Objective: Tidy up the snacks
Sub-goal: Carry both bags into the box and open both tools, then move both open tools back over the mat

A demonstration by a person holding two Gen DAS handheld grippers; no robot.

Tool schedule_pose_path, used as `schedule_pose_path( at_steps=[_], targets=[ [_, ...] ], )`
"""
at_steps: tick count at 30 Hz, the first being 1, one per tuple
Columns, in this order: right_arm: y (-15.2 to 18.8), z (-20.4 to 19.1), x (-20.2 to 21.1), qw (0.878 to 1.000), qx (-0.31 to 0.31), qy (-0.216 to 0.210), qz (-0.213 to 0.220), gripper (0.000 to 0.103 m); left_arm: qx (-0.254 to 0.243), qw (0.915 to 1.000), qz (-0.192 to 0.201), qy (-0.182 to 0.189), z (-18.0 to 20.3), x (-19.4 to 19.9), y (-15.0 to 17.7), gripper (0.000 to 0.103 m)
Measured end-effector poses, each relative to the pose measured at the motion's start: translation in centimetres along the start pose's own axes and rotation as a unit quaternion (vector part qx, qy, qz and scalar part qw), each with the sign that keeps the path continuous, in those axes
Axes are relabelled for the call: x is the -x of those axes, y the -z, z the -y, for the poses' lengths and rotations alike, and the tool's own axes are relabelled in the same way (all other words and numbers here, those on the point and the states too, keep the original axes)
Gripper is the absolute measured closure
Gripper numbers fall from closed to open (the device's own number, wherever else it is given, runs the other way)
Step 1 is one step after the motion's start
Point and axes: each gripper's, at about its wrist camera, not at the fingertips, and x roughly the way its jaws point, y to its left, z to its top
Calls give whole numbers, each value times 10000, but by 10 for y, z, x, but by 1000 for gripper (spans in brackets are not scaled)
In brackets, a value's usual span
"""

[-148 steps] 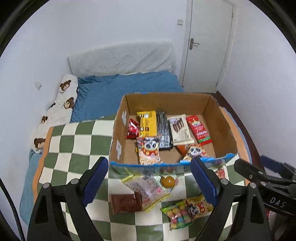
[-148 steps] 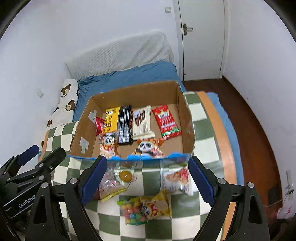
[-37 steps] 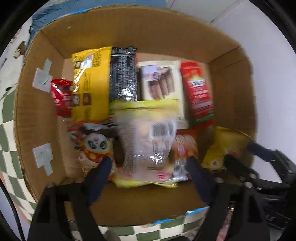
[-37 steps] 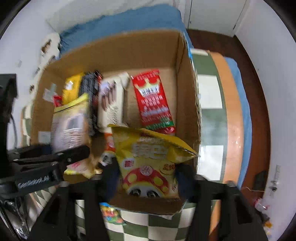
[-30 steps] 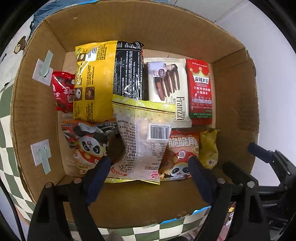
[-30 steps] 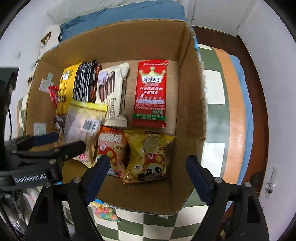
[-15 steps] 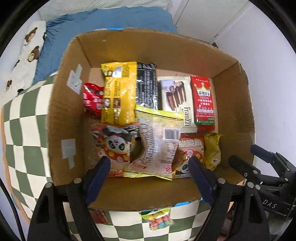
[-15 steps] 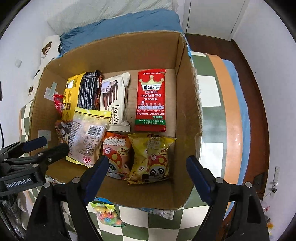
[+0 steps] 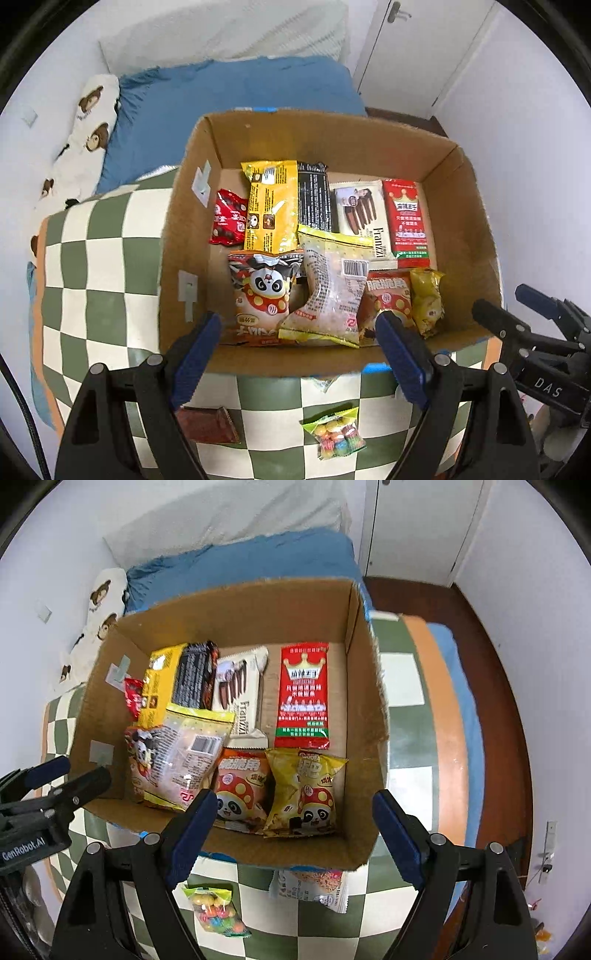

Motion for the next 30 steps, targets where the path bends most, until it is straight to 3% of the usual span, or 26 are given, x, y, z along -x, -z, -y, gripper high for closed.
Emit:
schedule_pose_path(
  at_steps=[7, 17, 23, 30],
  targets=[
    [29, -6, 42, 9981, 86, 35, 608, 15, -57, 9971, 710, -260, -1, 42, 38, 17],
    [82, -10, 109, 9879, 87, 102, 1542, 15, -176, 9855, 1616, -478, 4, 105, 88, 17],
    [113, -16, 147, 9805, 84, 22, 1961, 15, -197, 9790, 1978, -449, 10, 136, 105, 17],
    [135, -15, 183, 9728, 31, -23, 2317, 15, -174, 9765, 2127, -314, 14, 155, 118, 17]
  ],
)
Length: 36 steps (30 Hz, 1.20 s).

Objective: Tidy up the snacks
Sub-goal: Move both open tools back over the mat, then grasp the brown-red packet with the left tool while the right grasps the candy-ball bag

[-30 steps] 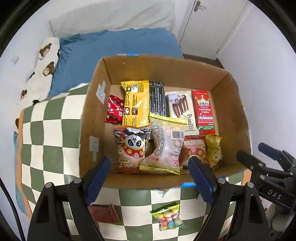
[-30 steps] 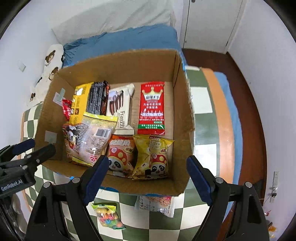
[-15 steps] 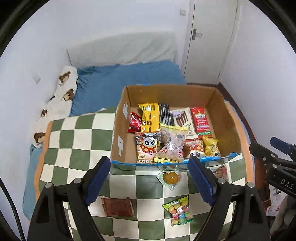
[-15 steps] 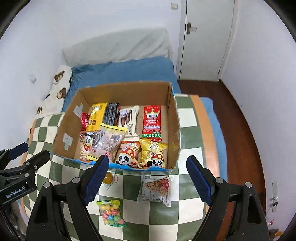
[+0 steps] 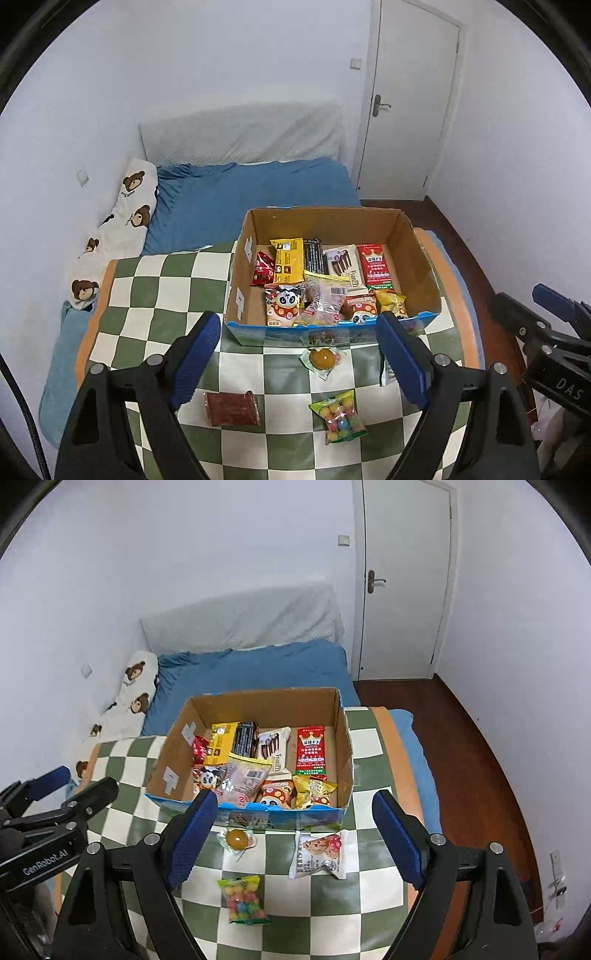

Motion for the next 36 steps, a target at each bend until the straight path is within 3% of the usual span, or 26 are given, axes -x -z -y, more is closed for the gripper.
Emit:
schedule_pose_path(
  at_steps=[5, 10, 15, 22, 25, 31, 33, 36],
  targets=[
    [8, 6, 8, 9996, -213, -178, -86, 15, 174, 9995, -277, -32, -12, -7, 17, 17],
    [44, 1, -37, 9941, -380, -400, -936, 15, 501, 9920, -1126, -285, -47, -47, 57, 17],
    [104, -21, -121, 9768, -366, -551, -2038, 15, 860, 9715, -2097, -701, -94, -101, 108, 17],
    [179, -53, -223, 9482, -327, -513, -3119, 15, 1523, 9390, -3034, -543, -132, -174, 145, 17],
    [197, -60, -244, 9409, -359, -446, -3339, 15, 1703, 9271, -3318, -374, -137, -203, 152, 17],
    [206, -70, -255, 9415, -384, -329, -3333, 15, 1612, 9126, -3749, -259, -135, -255, 170, 16],
    [206, -75, -259, 9404, -390, -331, -3361, 15, 1605, 9130, -3742, -253, -133, -259, 173, 14],
    [208, -85, -267, 9390, -332, -269, -3413, 15, 1481, 9202, -3616, -233, -127, -257, 175, 14]
  ],
)
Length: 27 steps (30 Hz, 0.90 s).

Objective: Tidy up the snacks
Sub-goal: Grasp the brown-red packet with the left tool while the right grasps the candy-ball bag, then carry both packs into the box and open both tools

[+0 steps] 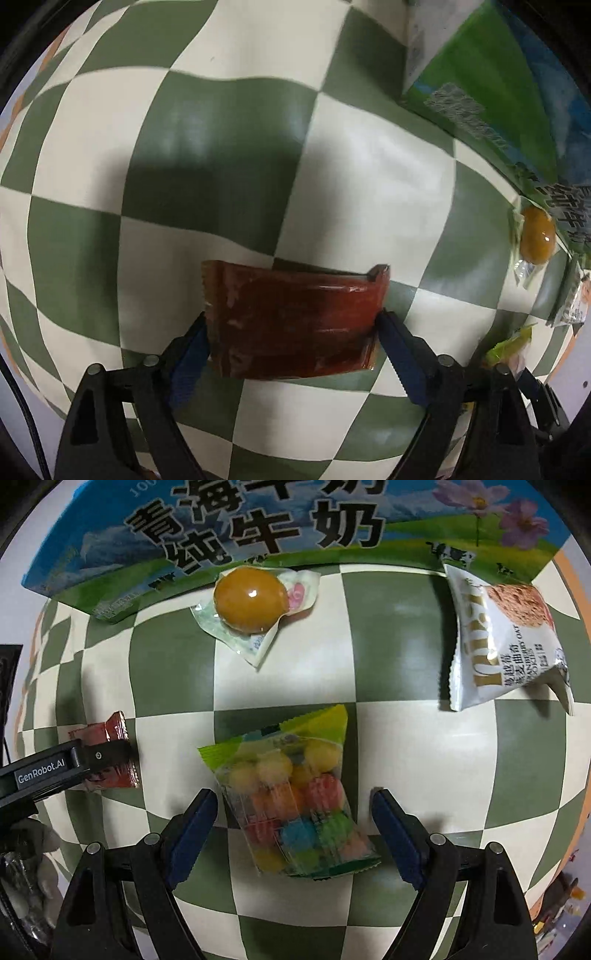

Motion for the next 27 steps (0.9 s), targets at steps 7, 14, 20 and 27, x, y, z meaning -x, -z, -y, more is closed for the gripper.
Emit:
schedule_pose_path(
  at_steps=[7, 14, 20, 27],
  targets=[
    [-6, -21, -13, 9993, 80, 364, 56, 48, -227, 9993, 285, 57, 11, 11, 25, 31],
    [3, -24, -7, 9997, 67, 204, 112, 51, -240, 9987, 274, 348, 21, 19, 57, 33],
    [20, -16, 1, 9999, -43, -24, 132, 51, -140, 9954, 162, 936, 24, 31, 95, 33],
    [34, -1, 33, 9990, -129, -267, 328, 51, -362, 9888, 432, 1384, 40, 77, 106, 33]
  ],
)
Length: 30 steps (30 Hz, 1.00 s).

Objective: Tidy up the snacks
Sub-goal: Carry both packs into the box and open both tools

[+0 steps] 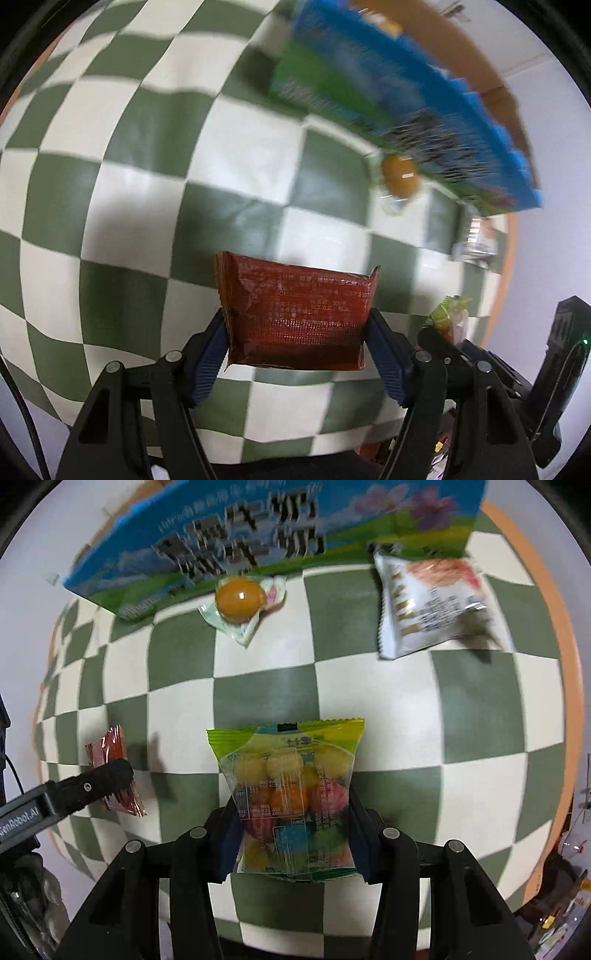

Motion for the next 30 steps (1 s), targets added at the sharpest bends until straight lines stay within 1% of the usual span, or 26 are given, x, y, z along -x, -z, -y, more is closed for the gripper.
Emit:
schedule_pose_path(
  at_steps=[4, 7, 9, 10, 12, 15, 16, 17, 19, 22, 25, 27, 30],
  targets=[
    [-4, 6, 40, 9993, -21, -177, 342, 51, -230, 9991, 179, 306, 16, 27, -35, 33],
    [-10, 8, 74, 9977, -1, -312, 605, 51, -521, 9966, 425, 480, 44, 65, -50, 33],
    [-18, 11, 101, 9957, 7, -439, 819, 51, -704, 9943, 550, 578, 59, 85, -67, 33],
    [-22, 12, 112, 9949, 7, -475, 894, 51, -758, 9936, 586, 603, 60, 91, -72, 33],
    [-37, 19, 139, 9925, -8, -594, 1072, 51, -965, 9911, 693, 605, 78, 105, -90, 33],
    [-61, 26, 170, 9887, -28, -739, 1302, 51, -1217, 9888, 737, 457, 100, 112, -122, 33],
    [-71, 27, 177, 9875, -35, -746, 1387, 51, -1295, 9880, 758, 357, 106, 113, -131, 33],
    [-78, 31, 183, 9867, -46, -749, 1444, 51, -1405, 9867, 794, 213, 111, 114, -141, 33],
    [-105, 37, 193, 9856, -54, -724, 1525, 51, -1611, 9837, 791, -121, 119, 111, -161, 33],
    [-140, 48, 205, 9858, -37, -615, 1562, 51, -1705, 9818, 638, -539, 121, 96, -194, 33],
    [-174, 51, 201, 9877, -8, -443, 1498, 51, -1674, 9812, 426, -866, 115, 76, -223, 33],
    [-197, 55, 194, 9896, -13, -372, 1392, 51, -1646, 9805, 295, -1028, 113, 61, -233, 33],
    [-226, 59, 179, 9917, -61, -258, 1256, 51, -1510, 9821, 101, -1122, 103, 43, -244, 33]
  ],
)
